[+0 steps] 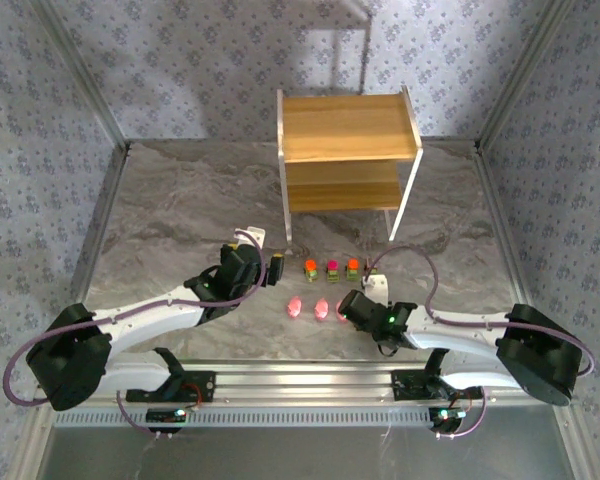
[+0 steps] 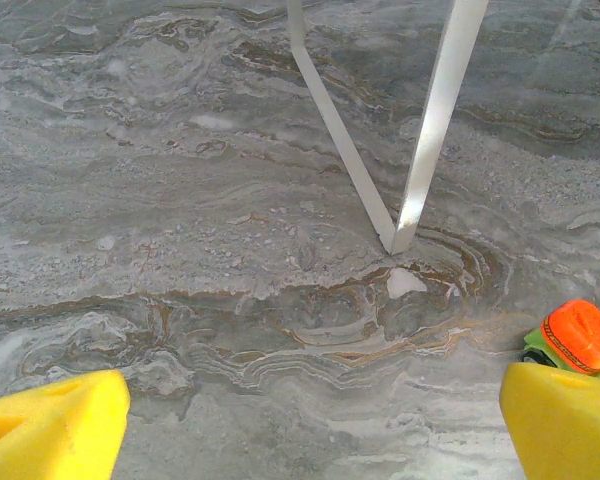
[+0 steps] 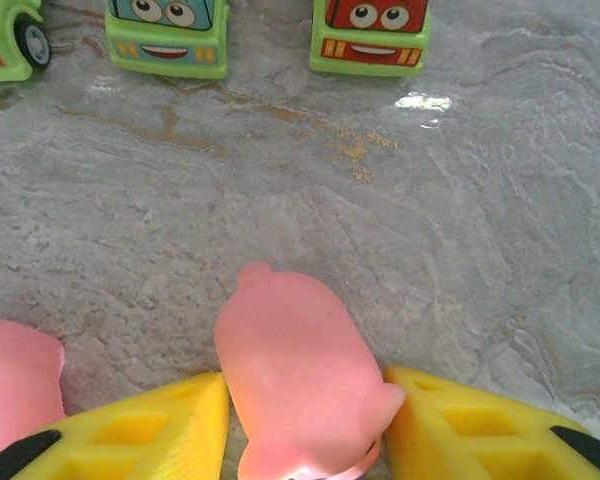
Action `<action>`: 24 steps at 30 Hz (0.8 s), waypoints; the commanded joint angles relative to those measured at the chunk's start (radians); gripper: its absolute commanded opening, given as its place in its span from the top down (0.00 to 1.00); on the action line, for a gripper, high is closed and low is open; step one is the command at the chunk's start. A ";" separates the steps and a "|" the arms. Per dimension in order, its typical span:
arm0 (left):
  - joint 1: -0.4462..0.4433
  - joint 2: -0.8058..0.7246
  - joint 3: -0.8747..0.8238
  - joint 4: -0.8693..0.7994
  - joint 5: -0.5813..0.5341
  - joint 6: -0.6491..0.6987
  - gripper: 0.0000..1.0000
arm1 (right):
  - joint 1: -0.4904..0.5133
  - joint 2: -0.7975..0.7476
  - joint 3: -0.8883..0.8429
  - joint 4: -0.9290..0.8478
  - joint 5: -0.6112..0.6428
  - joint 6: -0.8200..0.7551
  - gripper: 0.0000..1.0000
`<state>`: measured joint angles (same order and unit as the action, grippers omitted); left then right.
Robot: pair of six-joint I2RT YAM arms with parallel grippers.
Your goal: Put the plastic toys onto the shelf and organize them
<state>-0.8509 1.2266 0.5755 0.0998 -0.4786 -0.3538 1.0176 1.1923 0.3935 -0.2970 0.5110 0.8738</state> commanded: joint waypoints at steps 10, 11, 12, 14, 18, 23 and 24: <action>0.009 0.007 0.032 -0.013 0.018 -0.013 0.05 | 0.003 0.004 -0.046 0.046 0.073 0.047 0.56; 0.009 0.007 0.032 -0.013 0.017 -0.014 0.05 | 0.003 0.004 -0.047 0.046 0.075 0.047 0.56; 0.009 0.007 0.032 -0.014 0.017 -0.013 0.05 | 0.003 0.004 -0.047 0.046 0.079 0.047 0.57; 0.009 0.008 0.033 -0.014 0.017 -0.011 0.05 | 0.003 0.003 -0.049 0.050 0.081 0.047 0.58; 0.009 0.012 0.036 -0.014 0.018 -0.011 0.05 | 0.005 -0.006 -0.047 0.043 0.090 0.044 0.62; 0.009 0.014 0.037 -0.016 0.019 -0.011 0.05 | 0.008 -0.029 -0.044 0.026 0.093 0.042 0.70; 0.009 0.014 0.037 -0.017 0.019 -0.011 0.05 | 0.010 -0.036 -0.042 0.017 0.094 0.044 0.71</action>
<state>-0.8452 1.2346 0.5831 0.0967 -0.4633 -0.3534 1.0256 1.1770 0.3622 -0.2493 0.5655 0.9020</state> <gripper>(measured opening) 0.951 0.303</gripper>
